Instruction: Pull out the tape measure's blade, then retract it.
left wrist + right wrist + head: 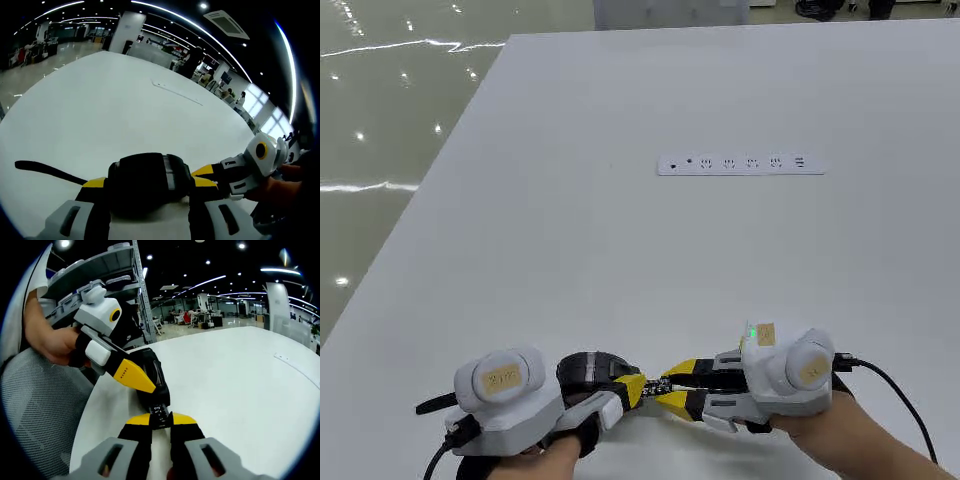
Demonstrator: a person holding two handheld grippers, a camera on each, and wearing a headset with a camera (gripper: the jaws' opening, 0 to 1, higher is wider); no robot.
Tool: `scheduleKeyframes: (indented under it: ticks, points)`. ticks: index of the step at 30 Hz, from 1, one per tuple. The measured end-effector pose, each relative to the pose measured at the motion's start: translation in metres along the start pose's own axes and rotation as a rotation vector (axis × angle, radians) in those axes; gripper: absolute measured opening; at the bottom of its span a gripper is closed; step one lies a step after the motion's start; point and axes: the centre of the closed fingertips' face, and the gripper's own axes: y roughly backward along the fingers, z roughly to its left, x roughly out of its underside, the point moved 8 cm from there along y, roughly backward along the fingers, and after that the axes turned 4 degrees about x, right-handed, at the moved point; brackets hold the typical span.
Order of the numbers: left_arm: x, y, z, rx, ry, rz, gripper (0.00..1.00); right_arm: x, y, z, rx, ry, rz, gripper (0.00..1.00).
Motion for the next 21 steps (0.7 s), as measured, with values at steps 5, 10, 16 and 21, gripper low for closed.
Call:
scheduleKeyframes:
  ticks: [5, 10, 16, 21]
  points:
    - [0.0, 0.0, 0.0, -0.001, -0.003, 0.001, 0.6, 0.0, -0.004, -0.001, -0.012, 0.005, 0.005, 0.11]
    - [0.001, -0.001, -0.001, -0.002, -0.012, 0.002, 0.6, 0.002, -0.006, 0.0, -0.017, 0.002, 0.009, 0.11]
    - [0.001, 0.0, 0.0, -0.001, -0.008, 0.002, 0.6, 0.0, -0.01, 0.0, -0.026, 0.001, 0.01, 0.11]
    - [0.001, 0.0, 0.0, -0.001, -0.006, 0.002, 0.6, -0.002, -0.016, 0.001, -0.036, 0.012, 0.018, 0.11]
